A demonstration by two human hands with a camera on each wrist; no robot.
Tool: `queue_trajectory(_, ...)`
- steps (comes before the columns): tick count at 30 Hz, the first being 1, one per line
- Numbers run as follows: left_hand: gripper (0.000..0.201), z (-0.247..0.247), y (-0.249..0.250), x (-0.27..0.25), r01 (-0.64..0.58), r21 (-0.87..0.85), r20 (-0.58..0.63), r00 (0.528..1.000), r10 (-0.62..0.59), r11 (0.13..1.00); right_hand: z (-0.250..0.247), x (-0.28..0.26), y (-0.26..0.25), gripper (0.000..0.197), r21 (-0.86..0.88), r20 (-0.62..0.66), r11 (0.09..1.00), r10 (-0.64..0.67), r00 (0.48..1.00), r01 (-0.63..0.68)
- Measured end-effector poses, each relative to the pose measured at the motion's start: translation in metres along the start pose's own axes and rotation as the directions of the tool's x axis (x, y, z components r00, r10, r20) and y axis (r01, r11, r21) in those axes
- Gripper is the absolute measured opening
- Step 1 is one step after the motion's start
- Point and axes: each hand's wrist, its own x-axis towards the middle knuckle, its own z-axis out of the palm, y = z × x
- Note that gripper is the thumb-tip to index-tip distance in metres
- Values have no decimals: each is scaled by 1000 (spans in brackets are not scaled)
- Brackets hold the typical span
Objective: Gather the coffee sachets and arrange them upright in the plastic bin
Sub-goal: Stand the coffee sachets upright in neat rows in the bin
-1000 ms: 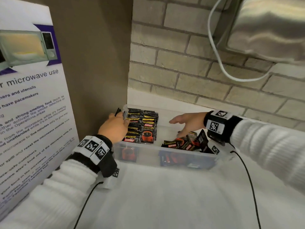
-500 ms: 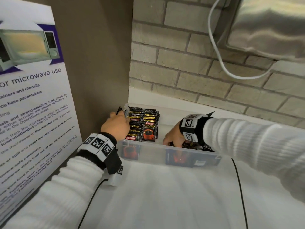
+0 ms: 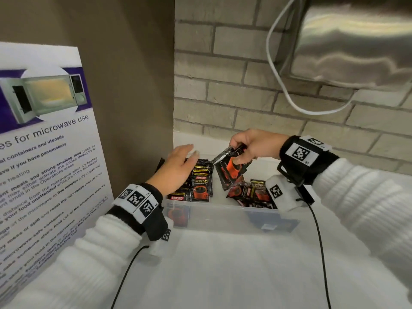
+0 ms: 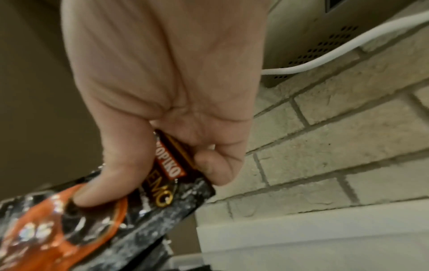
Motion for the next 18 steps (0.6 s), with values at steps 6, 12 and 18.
queue_trajectory(6,47,6,27,-3,386,-819,481,865,142,424,19,15,-18,37,278,-48,955,-96,994,106)
queue_trajectory(12,23,6,15,-3,291,-905,308,952,5,309,61,22,-16,83,485,-486,874,245,839,26)
queue_trajectory(18,54,10,2,-3,236,-897,207,971,-118,375,103,24,-15,9,896,-289,433,405,867,96)
